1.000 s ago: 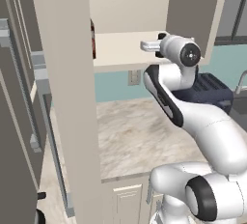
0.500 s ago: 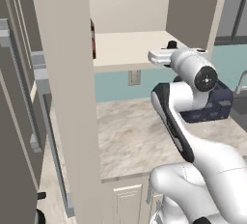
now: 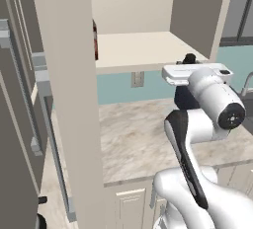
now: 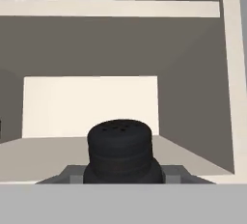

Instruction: Collect the paprika, ketchup, and shaker from the cabinet and place them next to the stove.

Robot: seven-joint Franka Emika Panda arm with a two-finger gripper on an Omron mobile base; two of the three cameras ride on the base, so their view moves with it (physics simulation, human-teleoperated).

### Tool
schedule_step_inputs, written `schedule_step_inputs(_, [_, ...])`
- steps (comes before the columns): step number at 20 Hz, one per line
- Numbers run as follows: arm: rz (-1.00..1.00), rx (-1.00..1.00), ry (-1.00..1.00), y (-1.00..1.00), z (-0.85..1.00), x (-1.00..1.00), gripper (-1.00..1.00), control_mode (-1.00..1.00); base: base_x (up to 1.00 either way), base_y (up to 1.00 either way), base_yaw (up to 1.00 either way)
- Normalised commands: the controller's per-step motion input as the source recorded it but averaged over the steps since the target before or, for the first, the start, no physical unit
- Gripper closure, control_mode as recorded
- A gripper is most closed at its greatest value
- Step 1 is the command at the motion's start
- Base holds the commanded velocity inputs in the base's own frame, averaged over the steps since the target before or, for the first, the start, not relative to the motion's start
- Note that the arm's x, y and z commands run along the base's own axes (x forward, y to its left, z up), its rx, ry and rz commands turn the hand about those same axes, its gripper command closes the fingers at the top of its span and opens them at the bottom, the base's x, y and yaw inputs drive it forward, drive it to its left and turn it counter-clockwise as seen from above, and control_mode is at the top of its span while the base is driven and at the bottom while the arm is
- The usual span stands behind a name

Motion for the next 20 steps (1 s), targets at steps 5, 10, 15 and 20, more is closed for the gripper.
schedule_step_inputs(5, [0.01, 0.0, 0.0, 0.0, 0.04, -0.8, 1.0, -1.0, 0.0, 0.0, 0.0])
schedule_step_inputs(10, [0.01, 0.0, -0.01, 0.0, 0.0, -0.85, 1.0, -1.0, 0.0, 0.0, 0.0])
schedule_step_inputs(15, [0.01, 0.0, 0.0, 0.0, -0.02, -0.67, 1.0, -1.0, 0.0, 0.0, 0.0])
schedule_step_inputs(20, [0.0, -0.01, 0.05, 0.02, -0.15, -0.19, 1.0, -1.0, 0.0, 0.0, 0.0])
